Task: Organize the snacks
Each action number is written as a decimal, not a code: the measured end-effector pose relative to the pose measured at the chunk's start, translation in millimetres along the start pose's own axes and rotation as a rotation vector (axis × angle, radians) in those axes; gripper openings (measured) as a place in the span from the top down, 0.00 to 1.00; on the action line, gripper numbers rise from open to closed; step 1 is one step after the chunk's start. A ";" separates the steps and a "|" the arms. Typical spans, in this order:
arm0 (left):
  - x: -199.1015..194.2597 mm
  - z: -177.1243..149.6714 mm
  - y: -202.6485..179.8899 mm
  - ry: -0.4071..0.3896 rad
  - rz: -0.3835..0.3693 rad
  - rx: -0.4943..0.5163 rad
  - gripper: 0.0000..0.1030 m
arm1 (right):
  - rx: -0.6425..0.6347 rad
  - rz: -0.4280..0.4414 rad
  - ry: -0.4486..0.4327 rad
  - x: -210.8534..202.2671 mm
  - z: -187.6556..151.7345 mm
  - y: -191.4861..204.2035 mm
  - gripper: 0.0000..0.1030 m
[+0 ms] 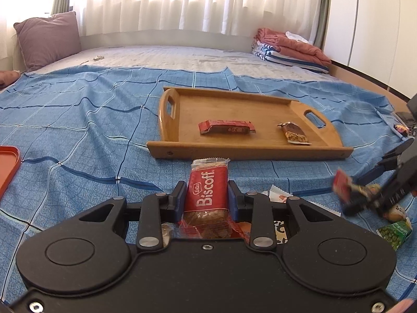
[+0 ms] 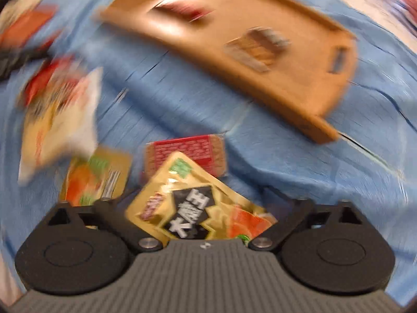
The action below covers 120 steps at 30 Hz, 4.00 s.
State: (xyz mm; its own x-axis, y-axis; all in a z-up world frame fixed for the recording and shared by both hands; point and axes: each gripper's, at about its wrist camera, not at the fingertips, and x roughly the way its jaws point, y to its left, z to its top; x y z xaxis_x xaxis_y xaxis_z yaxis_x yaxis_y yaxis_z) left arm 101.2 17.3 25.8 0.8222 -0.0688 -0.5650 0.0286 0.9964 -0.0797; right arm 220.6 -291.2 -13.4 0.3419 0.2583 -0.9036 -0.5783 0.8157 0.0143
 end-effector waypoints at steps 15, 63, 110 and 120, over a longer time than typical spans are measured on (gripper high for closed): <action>6.1 -2.0 -7.9 0.016 -0.026 0.007 0.70 | -0.018 -0.096 -0.077 -11.7 -16.1 6.9 0.11; -2.3 0.1 -33.3 0.030 -0.138 0.008 0.70 | 0.199 -0.135 -0.079 -12.1 -27.1 -15.4 0.18; 192.2 162.0 -4.5 0.173 -0.032 -0.031 0.70 | 0.460 -0.235 -0.355 9.3 136.7 -35.7 0.40; 233.4 158.9 -5.0 0.211 0.000 -0.038 0.70 | 0.454 -0.216 -0.321 46.9 155.1 -40.8 0.40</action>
State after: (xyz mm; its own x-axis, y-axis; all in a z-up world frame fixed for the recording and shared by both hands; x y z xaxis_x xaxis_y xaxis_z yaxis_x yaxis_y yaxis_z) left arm 383.3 4.1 24.8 0.6849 -0.0816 -0.7241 0.0040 0.9941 -0.1083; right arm 375.1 -232.0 10.0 0.6639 0.1481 -0.7330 -0.1210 0.9885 0.0902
